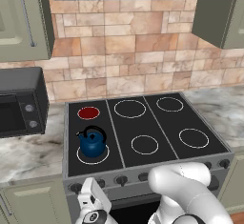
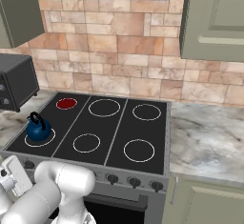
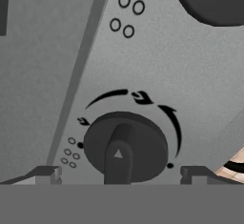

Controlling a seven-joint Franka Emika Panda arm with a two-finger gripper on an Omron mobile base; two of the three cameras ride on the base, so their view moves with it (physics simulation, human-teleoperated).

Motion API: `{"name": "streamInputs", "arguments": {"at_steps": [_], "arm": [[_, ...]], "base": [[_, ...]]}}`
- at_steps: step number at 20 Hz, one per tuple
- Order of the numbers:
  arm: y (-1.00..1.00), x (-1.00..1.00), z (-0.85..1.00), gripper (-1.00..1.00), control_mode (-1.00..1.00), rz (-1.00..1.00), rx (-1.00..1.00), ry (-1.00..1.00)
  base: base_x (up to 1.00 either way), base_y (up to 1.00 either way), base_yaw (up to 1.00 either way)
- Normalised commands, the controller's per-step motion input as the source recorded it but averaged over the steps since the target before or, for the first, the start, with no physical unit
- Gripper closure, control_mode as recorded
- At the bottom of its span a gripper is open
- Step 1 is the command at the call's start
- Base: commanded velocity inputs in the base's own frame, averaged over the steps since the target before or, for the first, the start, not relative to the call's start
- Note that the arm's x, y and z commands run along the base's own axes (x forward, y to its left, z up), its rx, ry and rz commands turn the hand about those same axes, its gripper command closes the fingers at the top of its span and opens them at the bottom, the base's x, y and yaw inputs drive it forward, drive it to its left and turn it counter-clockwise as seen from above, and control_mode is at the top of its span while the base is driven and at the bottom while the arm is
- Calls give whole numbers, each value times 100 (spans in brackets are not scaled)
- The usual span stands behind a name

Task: Turn off the rear left burner of the stove.

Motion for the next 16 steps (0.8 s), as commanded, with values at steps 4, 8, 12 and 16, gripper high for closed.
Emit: {"name": "streamInputs", "arguments": {"at_steps": [4, 8, 12, 16], "arm": [[18, 0, -32, -100, -100, 0, 0, 0], [31, 0, -36, -100, -100, 0, 0, -2], [31, 0, -41, -100, -100, 0, 0, -3], [36, -7, -39, -100, -100, 0, 0, -4]], "base": [[0, 0, 0], [0, 0, 0], [0, 0, 0], [0, 0, 0]]}}
